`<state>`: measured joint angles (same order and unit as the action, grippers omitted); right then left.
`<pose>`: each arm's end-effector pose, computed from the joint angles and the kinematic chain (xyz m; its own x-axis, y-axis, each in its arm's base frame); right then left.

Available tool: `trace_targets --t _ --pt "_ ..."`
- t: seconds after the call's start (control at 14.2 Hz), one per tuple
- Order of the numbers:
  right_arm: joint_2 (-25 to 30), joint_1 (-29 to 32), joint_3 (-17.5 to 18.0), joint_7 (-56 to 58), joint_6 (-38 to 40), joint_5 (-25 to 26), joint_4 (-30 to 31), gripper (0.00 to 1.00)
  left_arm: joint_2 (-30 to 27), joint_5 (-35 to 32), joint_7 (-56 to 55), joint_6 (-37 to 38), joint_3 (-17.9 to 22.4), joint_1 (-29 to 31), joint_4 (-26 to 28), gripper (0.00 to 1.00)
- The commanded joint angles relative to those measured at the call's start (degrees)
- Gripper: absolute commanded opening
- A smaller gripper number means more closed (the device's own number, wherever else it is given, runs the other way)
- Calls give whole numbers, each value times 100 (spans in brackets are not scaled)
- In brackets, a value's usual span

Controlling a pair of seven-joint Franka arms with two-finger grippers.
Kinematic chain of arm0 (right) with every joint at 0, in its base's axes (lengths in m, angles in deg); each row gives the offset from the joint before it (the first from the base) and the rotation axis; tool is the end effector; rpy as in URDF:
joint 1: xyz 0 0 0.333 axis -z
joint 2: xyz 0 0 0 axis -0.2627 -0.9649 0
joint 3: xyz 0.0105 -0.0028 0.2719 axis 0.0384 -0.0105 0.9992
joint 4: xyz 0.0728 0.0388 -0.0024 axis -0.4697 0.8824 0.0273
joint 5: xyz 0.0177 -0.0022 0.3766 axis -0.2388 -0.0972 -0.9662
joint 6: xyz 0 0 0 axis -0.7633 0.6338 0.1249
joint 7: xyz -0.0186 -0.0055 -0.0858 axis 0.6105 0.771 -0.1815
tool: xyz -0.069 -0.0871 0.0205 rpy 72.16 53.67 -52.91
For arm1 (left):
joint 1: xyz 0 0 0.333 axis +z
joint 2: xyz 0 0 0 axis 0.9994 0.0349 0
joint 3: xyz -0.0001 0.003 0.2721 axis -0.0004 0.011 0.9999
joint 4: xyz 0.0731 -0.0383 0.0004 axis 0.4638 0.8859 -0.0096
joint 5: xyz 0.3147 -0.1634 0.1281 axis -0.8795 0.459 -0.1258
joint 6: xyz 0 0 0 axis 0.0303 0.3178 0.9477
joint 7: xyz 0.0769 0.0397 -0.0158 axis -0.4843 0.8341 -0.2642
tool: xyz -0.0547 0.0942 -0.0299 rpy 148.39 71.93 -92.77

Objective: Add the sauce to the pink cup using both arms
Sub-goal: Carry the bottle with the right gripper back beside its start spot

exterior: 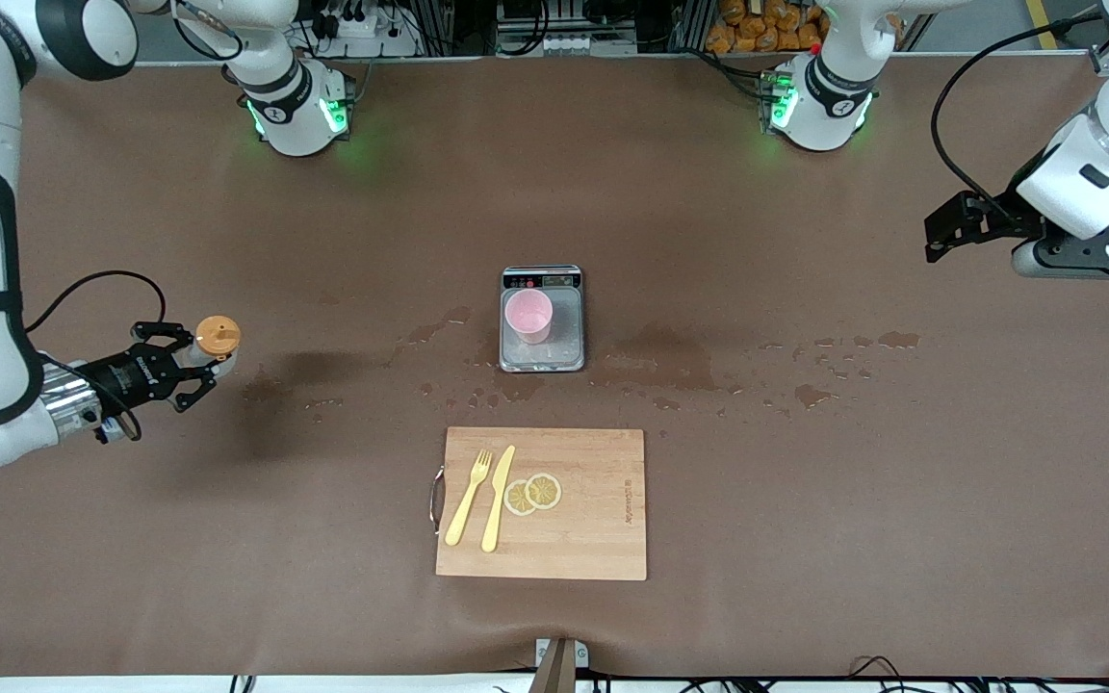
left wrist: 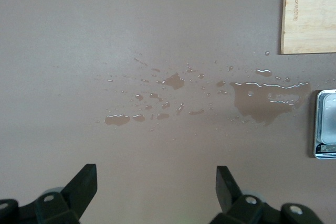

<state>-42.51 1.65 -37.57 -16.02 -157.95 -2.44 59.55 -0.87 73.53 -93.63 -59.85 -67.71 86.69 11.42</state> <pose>0.5977 -0.0700 0.2469 0.0515 -0.6722 -0.7385 -0.8187 -0.4520 0.3543 0.5279 -0.0815 0.5563 0.9975 -0.0698 -0.0090 -0.0698 -0.9976 -0.0009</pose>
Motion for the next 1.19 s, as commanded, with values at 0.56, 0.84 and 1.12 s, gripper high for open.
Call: trace_targets --t 0.56,0.84,1.12 --pt "-1022 887 89 1672 33 -587 20 18 246 -70 -64 21 -5 8 -187 100" --pt "-1260 1081 89 2007 24 -649 20 19 290 -53 -64 -31 -13 16 -310 100" --pt "-1348 1169 89 2245 -134 -640 20 19 317 -62 -64 -181 -13 -1 -310 100"
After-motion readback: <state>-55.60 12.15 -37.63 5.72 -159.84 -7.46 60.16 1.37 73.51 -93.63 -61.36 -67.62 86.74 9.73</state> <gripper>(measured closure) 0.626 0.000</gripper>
